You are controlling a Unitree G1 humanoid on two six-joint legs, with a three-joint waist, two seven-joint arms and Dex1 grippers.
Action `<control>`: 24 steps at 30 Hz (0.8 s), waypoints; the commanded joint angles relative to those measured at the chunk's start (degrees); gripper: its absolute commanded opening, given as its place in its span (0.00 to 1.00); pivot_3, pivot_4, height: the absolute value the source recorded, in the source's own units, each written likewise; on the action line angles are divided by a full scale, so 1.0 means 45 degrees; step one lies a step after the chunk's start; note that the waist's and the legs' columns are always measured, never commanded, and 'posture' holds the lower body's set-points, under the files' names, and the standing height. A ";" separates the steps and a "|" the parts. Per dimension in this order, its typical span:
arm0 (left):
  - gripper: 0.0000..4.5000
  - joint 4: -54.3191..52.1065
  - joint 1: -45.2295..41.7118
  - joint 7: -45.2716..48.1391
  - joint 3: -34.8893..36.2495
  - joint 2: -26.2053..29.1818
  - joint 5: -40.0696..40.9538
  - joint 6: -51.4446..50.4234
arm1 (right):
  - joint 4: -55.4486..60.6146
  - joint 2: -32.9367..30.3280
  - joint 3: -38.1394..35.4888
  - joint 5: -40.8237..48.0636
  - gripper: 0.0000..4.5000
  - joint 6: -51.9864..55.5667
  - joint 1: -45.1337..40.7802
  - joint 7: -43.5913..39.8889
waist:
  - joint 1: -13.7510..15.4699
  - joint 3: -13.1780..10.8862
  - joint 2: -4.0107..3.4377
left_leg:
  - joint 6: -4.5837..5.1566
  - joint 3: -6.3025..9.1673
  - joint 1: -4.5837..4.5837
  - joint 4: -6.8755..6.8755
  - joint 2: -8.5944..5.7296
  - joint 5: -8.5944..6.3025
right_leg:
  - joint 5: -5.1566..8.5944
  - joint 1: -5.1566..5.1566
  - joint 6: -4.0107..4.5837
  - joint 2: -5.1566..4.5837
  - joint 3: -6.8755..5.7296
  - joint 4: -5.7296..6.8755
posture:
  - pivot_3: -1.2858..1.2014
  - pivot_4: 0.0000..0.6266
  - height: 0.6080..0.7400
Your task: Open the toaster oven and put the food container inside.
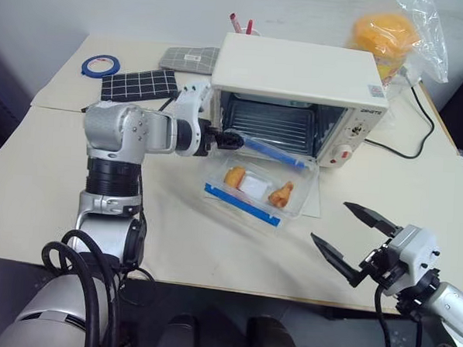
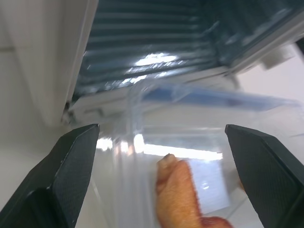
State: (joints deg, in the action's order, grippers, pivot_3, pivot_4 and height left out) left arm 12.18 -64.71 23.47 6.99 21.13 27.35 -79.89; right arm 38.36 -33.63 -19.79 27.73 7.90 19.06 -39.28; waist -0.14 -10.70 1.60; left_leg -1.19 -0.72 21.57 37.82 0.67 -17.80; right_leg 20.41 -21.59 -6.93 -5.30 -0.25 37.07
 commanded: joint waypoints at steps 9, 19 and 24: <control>0.70 -0.0275 0.3173 1.0244 -0.0267 0.4158 0.0820 0.8888 | 0.2132 -0.1917 0.0361 0.3758 0.56 0.4069 0.0941 -0.0235 | 0.0022 0.0000 -0.0044 | -0.0002 -0.0016 -0.0023 -0.0003 0.0013 -0.0002 | 0.0002 0.0021 0.0004 0.0002 0.0012 -0.0045 | 0.52 0.24 1.00; 0.01 -0.0100 0.6673 1.2772 -0.2006 0.5017 -0.1157 1.3536 | 0.0173 -0.1247 0.4259 0.0643 0.00 0.4450 -0.2313 0.0600 | 0.0004 0.0002 -0.0024 | 0.0079 -0.0017 0.0006 0.0040 0.0009 -0.0039 | 0.0001 0.0005 0.0004 -0.0011 0.0068 -0.0036 | 0.52 0.24 1.00; 0.00 -0.0349 0.6431 1.0884 -0.2177 0.3822 -0.1300 1.2403 | -0.0694 -0.0129 0.4331 0.0897 0.00 0.4892 -0.4012 0.1226 | 0.0044 0.0004 -0.0029 | 0.0089 0.0014 0.0041 0.0063 0.0002 -0.0046 | -0.0001 0.0005 -0.0002 -0.0029 0.0077 -0.0013 | 0.52 0.24 1.00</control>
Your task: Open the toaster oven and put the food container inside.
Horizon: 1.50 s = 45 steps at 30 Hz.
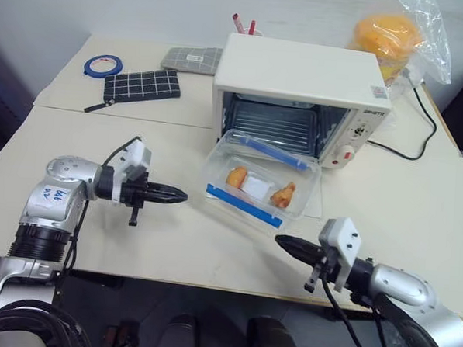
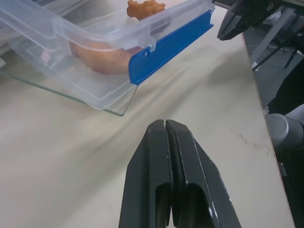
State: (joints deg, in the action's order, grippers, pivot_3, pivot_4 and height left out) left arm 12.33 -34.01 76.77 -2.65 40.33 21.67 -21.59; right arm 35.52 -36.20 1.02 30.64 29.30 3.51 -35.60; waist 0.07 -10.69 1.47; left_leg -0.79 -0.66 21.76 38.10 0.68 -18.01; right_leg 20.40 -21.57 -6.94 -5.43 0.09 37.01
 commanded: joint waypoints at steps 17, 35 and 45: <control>0.00 0.2561 -0.2798 -0.6490 -0.0250 -0.4909 -0.1977 0.1244 | -0.5496 0.0805 -0.0829 -0.2086 0.00 -0.1866 -0.5564 0.0385 | -0.0023 0.0000 -0.0001 | -0.0003 0.0005 0.0101 0.0054 -0.0016 0.0014 | -0.0017 -0.0086 -0.0032 0.0011 -0.0109 0.0040 | 0.52 0.24 1.00; 0.00 0.5308 -0.4152 -0.9884 0.0766 -0.6125 -0.2734 0.3428 | -1.1068 0.1524 -0.0125 -0.4325 0.00 -0.5185 -0.9760 -0.0935 | -0.0175 -0.0001 -0.0003 | 0.0014 -0.0031 0.0213 0.0157 -0.0023 0.0021 | -0.0027 -0.0209 -0.0049 -0.0037 -0.0198 0.0131 | 0.52 0.24 1.00; 0.00 0.1541 -0.1735 -0.7188 0.0666 -0.4169 -0.1779 0.1375 | -0.6518 0.0553 -0.1774 -0.2215 0.00 -0.4937 -0.5558 -0.2389 | -0.0095 -0.0003 -0.0008 | 0.0012 -0.0015 0.0261 0.0171 -0.0025 0.0020 | -0.0027 -0.0234 -0.0049 -0.0055 -0.0246 0.0127 | 0.52 0.24 1.00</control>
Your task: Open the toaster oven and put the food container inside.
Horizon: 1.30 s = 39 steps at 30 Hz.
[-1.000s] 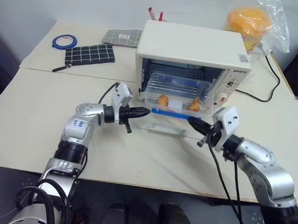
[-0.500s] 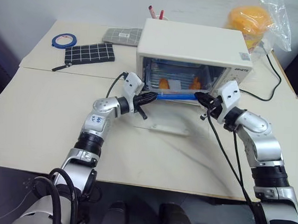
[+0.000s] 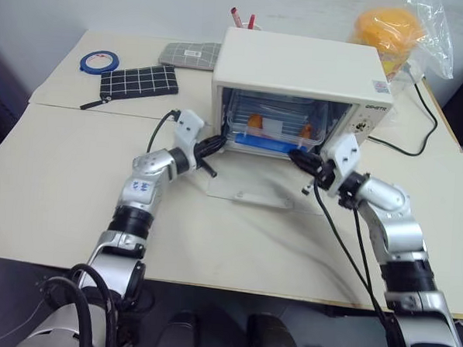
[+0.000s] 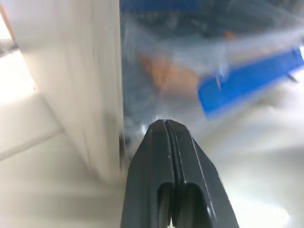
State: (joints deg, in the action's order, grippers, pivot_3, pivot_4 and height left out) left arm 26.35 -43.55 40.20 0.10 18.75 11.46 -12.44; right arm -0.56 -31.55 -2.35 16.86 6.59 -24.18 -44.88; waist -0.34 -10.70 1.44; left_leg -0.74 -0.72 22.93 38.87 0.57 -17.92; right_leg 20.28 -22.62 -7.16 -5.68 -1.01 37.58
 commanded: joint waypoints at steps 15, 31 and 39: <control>0.12 -0.2942 0.3739 0.7063 0.1761 0.5282 0.2962 -0.0245 | -0.3480 -0.1583 -0.1154 -0.0385 0.00 -0.2046 0.2369 -0.2100 | -0.0148 -0.0007 -0.0026 | 0.0015 -0.0055 -0.0135 -0.0025 0.0006 -0.0009 | 0.0002 0.0081 0.0009 0.0005 0.0065 -0.0022 | 0.52 0.24 1.00; 1.00 -0.5588 0.4434 0.5267 0.3475 0.4972 0.4934 -0.2171 | -0.2043 -0.0045 -0.1888 0.1753 0.00 -0.2360 0.1260 -0.2483 | -0.0289 -0.0012 -0.0036 | 0.0005 -0.0051 -0.0124 -0.0036 0.0031 -0.0010 | 0.0002 0.0060 0.0008 -0.0002 0.0068 0.0030 | 0.52 0.24 1.00; 1.00 -0.5578 0.4533 0.4954 0.3216 0.4438 0.4790 -0.1896 | -0.1528 0.0293 -0.2512 0.3403 0.00 0.0102 -0.1506 -0.0952 | -0.0310 -0.0020 -0.0049 | -0.0001 -0.0060 -0.0125 -0.0037 0.0033 -0.0011 | 0.0001 0.0048 0.0009 0.0003 0.0075 0.0038 | 0.52 0.24 1.00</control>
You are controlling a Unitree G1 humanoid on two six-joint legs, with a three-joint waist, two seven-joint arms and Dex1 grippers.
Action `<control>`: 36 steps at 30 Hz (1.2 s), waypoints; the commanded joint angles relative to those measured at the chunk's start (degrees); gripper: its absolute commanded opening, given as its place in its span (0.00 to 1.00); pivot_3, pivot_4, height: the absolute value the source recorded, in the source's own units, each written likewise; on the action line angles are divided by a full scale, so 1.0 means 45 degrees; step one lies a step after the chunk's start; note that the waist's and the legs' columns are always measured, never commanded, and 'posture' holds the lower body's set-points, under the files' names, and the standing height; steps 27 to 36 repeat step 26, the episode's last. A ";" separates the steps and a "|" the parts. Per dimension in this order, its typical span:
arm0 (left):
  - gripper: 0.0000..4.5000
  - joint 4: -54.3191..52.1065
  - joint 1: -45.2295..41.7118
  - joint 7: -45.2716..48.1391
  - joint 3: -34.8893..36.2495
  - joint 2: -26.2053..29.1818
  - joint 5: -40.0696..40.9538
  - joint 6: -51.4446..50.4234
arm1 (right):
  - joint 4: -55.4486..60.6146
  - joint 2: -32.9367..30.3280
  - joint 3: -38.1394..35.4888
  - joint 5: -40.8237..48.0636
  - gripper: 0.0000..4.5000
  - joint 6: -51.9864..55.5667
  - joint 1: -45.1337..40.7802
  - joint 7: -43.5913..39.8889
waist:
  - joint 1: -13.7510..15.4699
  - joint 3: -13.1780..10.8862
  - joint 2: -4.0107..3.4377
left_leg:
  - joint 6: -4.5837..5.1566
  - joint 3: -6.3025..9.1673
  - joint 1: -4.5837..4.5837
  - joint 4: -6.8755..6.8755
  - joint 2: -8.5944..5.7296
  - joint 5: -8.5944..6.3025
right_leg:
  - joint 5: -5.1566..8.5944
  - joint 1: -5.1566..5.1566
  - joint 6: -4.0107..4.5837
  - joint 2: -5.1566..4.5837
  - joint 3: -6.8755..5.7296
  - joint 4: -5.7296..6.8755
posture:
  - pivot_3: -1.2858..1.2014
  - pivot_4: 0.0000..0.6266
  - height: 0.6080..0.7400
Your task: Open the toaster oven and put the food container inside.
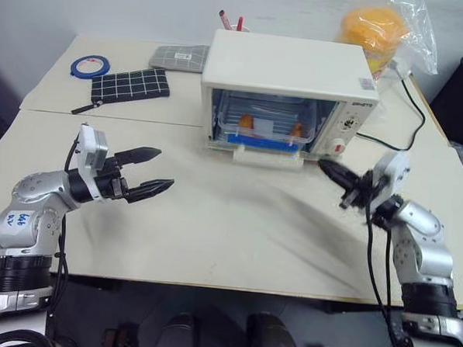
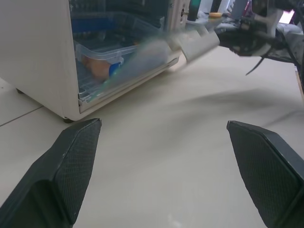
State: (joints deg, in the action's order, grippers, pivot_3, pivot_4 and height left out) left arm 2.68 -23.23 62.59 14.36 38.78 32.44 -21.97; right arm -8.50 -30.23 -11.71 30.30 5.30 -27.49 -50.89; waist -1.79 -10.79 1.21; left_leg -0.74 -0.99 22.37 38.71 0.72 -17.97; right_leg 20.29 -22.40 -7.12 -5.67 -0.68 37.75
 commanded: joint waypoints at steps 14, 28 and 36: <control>1.00 0.0860 0.2202 0.0841 0.0195 0.0711 -0.1812 0.4163 | 0.5227 -0.2841 -0.1255 0.0602 0.42 0.1200 0.5527 -0.2222 | 0.0317 0.0000 0.0000 | 0.0019 -0.0023 0.0010 -0.0068 -0.0009 -0.0013 | 0.0000 0.0006 0.0000 -0.0008 -0.0023 -0.0076 | 0.52 0.24 1.00; 1.00 -0.0195 0.4843 -0.0396 0.0403 0.0297 -0.2520 0.6608 | 0.4911 -0.1468 -0.0610 -0.1203 1.00 -0.2877 0.8739 -0.2546 | 0.0327 0.0003 0.0006 | 0.0028 -0.0085 -0.0090 -0.0097 -0.0003 -0.0014 | -0.0004 0.0032 0.0005 -0.0030 0.0062 -0.0089 | 0.52 0.24 1.00; 1.00 -0.0195 0.4843 -0.0396 0.0403 0.0297 -0.2520 0.6608 | 0.4911 -0.1468 -0.0610 -0.1203 1.00 -0.2877 0.8739 -0.2546 | 0.0327 0.0003 0.0006 | 0.0028 -0.0085 -0.0090 -0.0097 -0.0003 -0.0014 | -0.0004 0.0032 0.0005 -0.0030 0.0062 -0.0089 | 0.52 0.24 1.00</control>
